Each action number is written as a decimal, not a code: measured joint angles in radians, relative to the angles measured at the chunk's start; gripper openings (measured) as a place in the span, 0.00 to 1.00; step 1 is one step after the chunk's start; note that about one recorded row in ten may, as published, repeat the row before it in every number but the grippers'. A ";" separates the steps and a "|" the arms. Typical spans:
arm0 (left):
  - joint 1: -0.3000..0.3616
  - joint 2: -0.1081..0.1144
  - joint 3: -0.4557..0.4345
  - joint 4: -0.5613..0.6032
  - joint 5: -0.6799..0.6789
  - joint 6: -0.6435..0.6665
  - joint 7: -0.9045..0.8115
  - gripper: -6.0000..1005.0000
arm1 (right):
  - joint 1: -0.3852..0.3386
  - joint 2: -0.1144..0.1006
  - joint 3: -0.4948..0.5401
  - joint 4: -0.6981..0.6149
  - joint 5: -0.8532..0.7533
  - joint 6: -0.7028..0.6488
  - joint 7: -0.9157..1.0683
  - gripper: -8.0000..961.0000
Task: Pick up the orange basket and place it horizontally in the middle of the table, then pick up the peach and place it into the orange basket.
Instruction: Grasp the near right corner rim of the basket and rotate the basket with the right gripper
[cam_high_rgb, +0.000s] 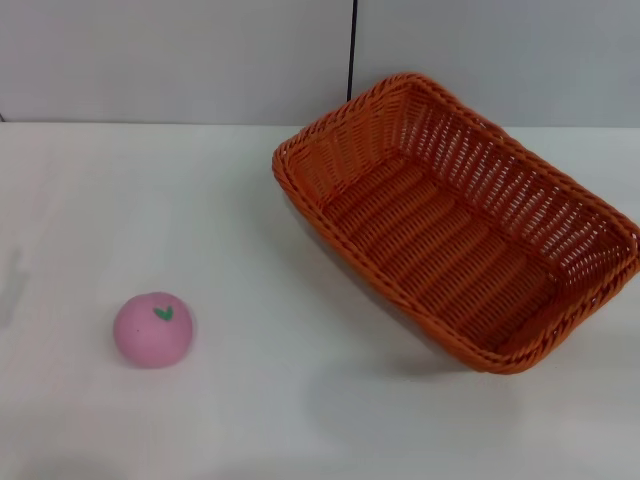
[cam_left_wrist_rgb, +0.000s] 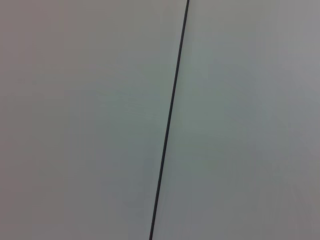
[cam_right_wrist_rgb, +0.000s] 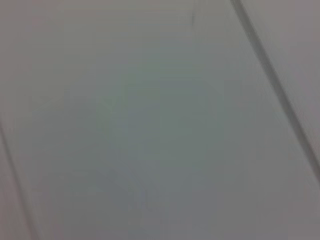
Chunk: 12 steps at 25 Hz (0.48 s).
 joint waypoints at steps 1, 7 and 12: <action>-0.001 0.000 0.000 0.001 -0.001 0.001 0.000 0.81 | 0.007 -0.007 0.007 -0.066 -0.069 0.004 0.098 0.73; 0.000 0.002 -0.002 0.006 -0.002 -0.002 0.000 0.81 | 0.181 -0.108 0.071 -0.343 -0.616 -0.112 0.621 0.73; 0.000 0.001 -0.001 0.009 0.001 -0.002 0.000 0.81 | 0.370 -0.182 0.108 -0.329 -0.936 -0.266 0.754 0.73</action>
